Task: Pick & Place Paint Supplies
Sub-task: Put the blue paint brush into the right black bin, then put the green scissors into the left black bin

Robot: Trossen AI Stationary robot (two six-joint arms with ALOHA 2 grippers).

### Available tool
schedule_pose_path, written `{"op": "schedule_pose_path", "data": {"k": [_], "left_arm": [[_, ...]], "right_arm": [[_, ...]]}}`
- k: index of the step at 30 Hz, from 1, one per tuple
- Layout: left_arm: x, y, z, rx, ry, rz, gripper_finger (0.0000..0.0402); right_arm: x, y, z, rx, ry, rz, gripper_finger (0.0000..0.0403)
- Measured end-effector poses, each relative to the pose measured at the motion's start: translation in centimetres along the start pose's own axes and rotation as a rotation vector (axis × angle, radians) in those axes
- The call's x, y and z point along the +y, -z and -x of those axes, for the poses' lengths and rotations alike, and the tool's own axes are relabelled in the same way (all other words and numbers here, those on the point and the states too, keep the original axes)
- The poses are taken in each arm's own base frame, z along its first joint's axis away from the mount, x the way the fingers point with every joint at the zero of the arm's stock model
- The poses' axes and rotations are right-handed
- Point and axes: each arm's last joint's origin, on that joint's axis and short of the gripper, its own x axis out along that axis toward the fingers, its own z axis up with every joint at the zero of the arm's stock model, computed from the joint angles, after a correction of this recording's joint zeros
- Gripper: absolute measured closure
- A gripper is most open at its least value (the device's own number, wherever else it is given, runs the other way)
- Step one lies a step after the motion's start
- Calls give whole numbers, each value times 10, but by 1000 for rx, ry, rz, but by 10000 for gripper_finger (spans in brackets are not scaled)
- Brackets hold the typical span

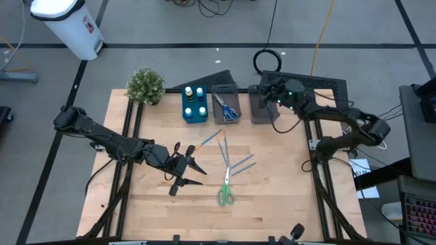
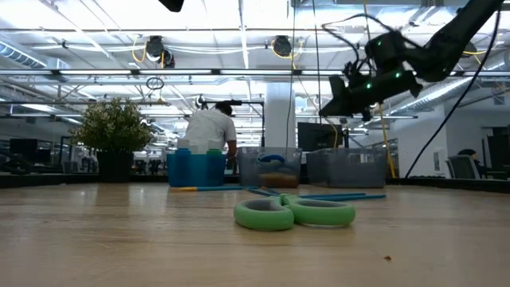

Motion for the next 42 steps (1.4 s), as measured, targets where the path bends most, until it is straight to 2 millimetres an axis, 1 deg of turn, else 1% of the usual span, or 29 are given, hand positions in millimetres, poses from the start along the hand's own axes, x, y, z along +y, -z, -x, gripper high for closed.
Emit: {"op": "schedule_pose_path", "data": {"k": [5,11,15,21,26,35,38,42], "left_arm": [[0,0,0,4,0,3,220],[0,1,0,7,0,5,220],[0,1,0,7,0,9,220],[0,1,0,7,0,11,220],[0,1,0,7,0,11,220],[0,1,0,7,0,11,220],[0,1,0,7,0,10,220],[0,1,0,7,-1,3,220]], "right_arm": [[-4,18,-14,58,12,0,403],[-8,34,-22,116,46,17,403],[-10,39,-24,134,54,24,403],[-10,39,-24,135,52,24,400],[-9,39,-24,134,52,24,374],[-9,39,-25,131,45,-15,303],[-1,35,-24,115,-3,-11,284],[19,26,-21,57,-103,40,269]]}}
